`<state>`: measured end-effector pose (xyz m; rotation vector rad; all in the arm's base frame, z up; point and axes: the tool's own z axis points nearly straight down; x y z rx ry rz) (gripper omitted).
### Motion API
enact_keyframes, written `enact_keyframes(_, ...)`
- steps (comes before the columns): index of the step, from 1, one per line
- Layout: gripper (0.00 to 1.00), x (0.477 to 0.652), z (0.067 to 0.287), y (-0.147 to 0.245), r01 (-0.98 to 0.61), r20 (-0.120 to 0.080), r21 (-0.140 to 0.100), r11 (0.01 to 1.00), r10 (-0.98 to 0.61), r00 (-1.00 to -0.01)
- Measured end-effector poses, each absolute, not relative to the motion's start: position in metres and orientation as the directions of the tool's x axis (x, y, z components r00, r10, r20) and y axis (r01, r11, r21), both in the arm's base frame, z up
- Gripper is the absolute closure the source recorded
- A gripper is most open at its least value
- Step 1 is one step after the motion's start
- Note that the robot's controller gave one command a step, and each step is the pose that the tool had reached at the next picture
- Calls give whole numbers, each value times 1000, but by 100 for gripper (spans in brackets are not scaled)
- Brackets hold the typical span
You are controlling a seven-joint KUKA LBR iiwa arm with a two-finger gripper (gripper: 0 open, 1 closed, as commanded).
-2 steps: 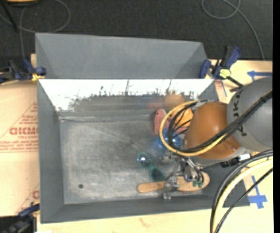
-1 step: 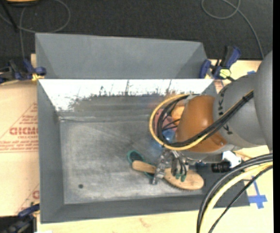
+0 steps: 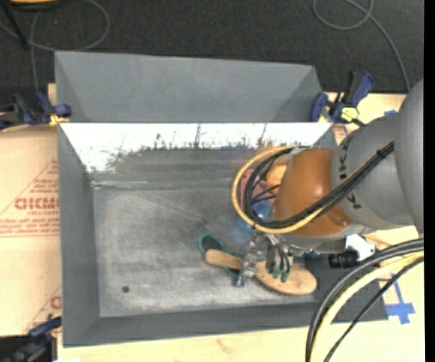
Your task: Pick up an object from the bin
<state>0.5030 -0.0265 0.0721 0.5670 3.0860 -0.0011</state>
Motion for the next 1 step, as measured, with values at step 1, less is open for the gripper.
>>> enact_keyframes(1,100,501,76,-26,355,1,-1,935,355,-935)
